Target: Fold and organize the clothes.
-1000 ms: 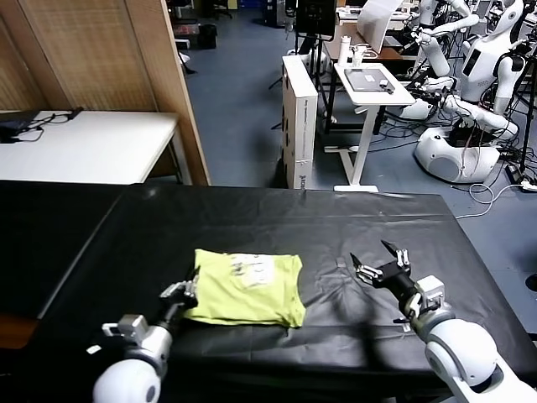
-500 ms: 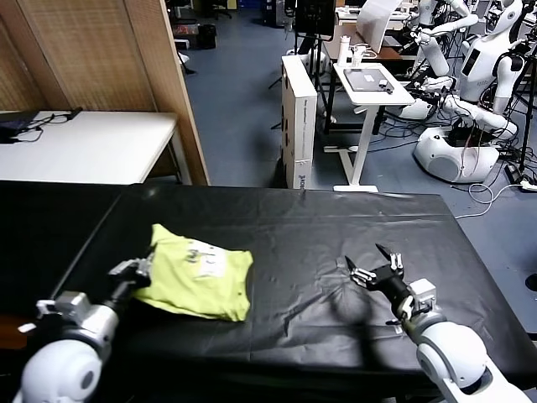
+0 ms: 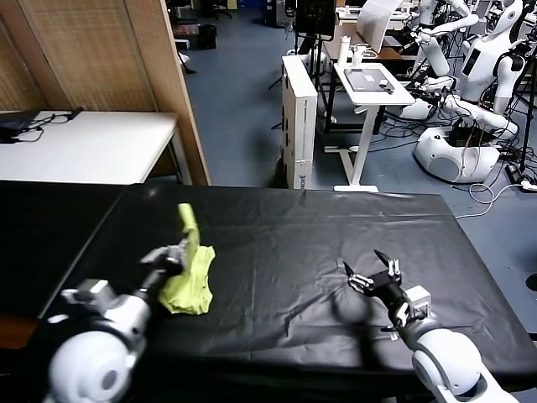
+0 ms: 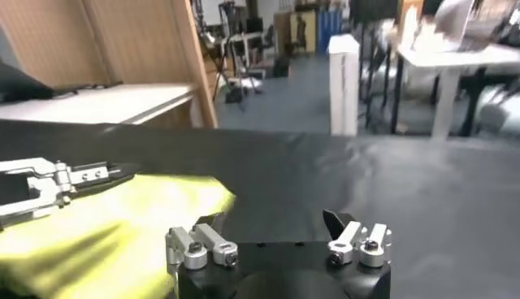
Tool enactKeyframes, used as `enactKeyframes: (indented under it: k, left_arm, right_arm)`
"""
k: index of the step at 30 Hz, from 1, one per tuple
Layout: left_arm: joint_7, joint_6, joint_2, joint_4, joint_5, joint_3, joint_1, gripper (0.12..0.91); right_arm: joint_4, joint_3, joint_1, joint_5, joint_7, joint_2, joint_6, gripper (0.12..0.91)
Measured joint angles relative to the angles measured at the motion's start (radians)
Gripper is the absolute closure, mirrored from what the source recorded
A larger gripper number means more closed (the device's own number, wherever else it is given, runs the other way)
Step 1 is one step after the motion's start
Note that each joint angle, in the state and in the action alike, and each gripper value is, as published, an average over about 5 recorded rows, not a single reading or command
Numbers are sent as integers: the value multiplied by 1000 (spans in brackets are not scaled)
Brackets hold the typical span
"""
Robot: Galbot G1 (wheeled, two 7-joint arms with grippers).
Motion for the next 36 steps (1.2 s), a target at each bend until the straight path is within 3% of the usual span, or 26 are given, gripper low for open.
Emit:
enactKeyframes:
  k: [7, 12, 15, 22, 25, 28, 36]
  left_arm:
    - [54, -30, -204, 174, 101, 199, -76, 874]
    - [73, -34, -269, 258, 145, 269, -99, 868]
    - [79, -35, -274, 271, 165, 278, -96, 775]
    - [80, -47, -244, 240, 205, 261, -68, 336]
    - [80, -62, -229, 224, 228, 248, -62, 186]
    - [79, -72, -213, 217, 232, 232, -58, 132]
    - [79, -82, -178, 201, 239, 184, -31, 123]
  right_arm:
    - [36, 6, -21, 114, 1, 5, 8, 118]
    - [41, -16, -6, 180, 12, 0, -14, 118]
    - [31, -47, 11, 217, 25, 6, -30, 118]
    - [-4, -137, 84, 355, 70, 35, -97, 118]
    - [-22, -176, 117, 382, 91, 52, -110, 118]
    - [-45, -218, 149, 383, 94, 74, -112, 118]
    - [-119, -291, 199, 387, 78, 132, -113, 122]
